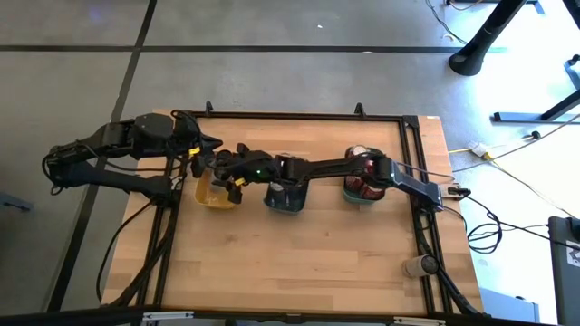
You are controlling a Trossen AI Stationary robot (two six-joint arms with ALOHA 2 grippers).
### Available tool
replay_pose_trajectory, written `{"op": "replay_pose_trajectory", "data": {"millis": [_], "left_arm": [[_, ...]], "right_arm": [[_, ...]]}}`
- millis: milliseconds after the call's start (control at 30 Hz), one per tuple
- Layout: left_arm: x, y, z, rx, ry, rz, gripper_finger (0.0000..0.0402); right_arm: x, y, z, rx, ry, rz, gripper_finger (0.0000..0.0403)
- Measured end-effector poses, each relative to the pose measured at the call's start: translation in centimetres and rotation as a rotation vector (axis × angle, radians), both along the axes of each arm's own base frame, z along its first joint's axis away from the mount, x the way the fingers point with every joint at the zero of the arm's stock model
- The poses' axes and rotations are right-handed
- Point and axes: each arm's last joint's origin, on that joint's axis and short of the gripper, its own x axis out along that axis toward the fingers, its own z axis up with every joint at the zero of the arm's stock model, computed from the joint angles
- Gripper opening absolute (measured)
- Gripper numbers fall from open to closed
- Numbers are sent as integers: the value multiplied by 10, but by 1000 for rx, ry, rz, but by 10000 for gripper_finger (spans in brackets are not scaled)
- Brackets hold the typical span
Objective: Sort soda cans
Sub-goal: Put the white pink soda can into yellow bin
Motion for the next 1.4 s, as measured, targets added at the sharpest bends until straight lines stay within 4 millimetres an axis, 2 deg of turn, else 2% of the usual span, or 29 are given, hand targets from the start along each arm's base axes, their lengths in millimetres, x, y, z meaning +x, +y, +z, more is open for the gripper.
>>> {"op": "replay_pose_trajectory", "data": {"millis": [333,433,867,1233,1333,1400], "left_arm": [[0,0,0,-1,-1,0,8],[0,0,0,-1,0,0,8],[0,0,0,0,1,-1,8],[0,0,0,-1,1,-1,8],[0,0,0,-6,2,2,8],[0,0,-1,-7,8,2,8]], "right_arm": [[9,-1,-36,25,21,-48,255],[10,-1,-38,29,20,-50,257],[10,-1,-32,36,-12,-51,323],[9,-1,-28,32,-22,-48,325],[5,3,-18,29,11,-38,325],[0,6,-3,21,23,-32,325]]}}
